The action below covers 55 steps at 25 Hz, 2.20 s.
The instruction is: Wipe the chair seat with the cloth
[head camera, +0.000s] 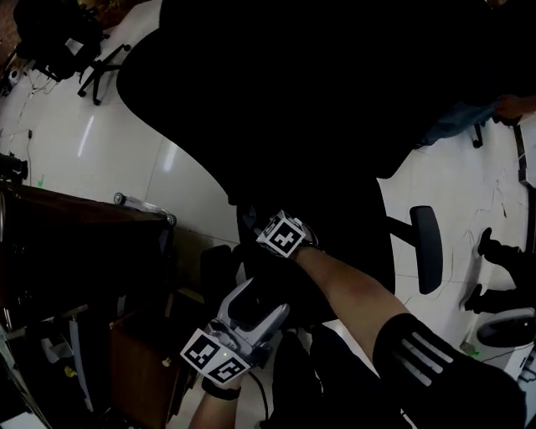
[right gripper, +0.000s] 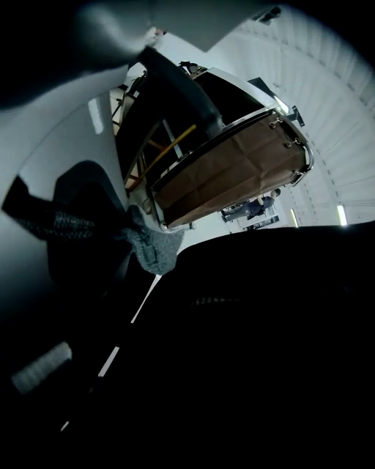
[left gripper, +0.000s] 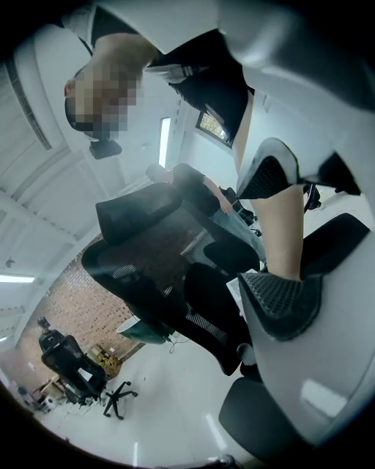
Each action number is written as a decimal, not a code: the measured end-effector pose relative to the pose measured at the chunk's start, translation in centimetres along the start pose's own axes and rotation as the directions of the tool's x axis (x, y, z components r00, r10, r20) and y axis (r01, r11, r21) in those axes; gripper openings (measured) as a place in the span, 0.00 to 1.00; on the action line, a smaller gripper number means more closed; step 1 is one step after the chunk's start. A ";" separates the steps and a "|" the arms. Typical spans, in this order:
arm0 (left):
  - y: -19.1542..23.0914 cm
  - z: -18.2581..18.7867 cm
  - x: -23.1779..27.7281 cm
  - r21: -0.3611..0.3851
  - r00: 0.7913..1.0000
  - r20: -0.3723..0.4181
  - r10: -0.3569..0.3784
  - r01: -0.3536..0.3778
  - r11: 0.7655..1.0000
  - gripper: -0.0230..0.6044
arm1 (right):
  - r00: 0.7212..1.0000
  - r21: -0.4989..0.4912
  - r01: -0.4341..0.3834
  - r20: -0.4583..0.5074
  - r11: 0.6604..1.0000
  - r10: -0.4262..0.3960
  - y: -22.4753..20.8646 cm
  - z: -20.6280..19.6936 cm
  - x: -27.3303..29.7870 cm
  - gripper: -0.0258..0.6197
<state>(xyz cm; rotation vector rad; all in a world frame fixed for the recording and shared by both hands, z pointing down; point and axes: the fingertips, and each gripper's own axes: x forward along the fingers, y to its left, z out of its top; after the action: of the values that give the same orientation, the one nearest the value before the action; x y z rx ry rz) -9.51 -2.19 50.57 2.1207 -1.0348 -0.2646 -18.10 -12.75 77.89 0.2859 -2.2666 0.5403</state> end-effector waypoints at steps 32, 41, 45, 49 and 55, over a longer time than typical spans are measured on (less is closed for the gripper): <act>-1.6 -4.8 3.5 -0.039 0.991 -0.113 -0.066 0.062 0.997 0.57 | 0.908 0.138 0.367 -0.266 0.920 -0.322 -15.4 -16.3 -13.4 0.09; 0.4 -5.0 0.5 -0.019 0.993 -0.114 0.019 -0.021 1.000 0.57 | 0.994 -0.031 -0.003 -0.111 1.000 -0.001 3.8 -4.9 0.8 0.09; 0.6 -6.0 -0.1 -0.034 0.993 -0.116 0.021 -0.025 0.999 0.57 | 0.989 -0.038 -0.007 -0.145 0.999 0.001 4.4 -6.6 2.1 0.09; 0.5 -6.6 0.1 -0.050 0.993 -0.116 0.016 -0.022 0.999 0.57 | 0.984 -0.005 0.046 -0.173 0.999 -0.046 1.2 -10.2 0.4 0.09; -0.9 -6.2 1.1 -0.051 0.993 -0.120 -0.021 0.015 0.999 0.57 | 0.939 0.065 0.226 -0.281 0.972 -0.199 -7.1 -19.3 -8.1 0.09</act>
<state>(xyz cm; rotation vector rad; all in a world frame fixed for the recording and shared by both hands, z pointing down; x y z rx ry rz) -5.30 0.72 54.41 2.0757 -0.9295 -0.1670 2.35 -9.77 85.78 0.4704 -1.9179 0.5405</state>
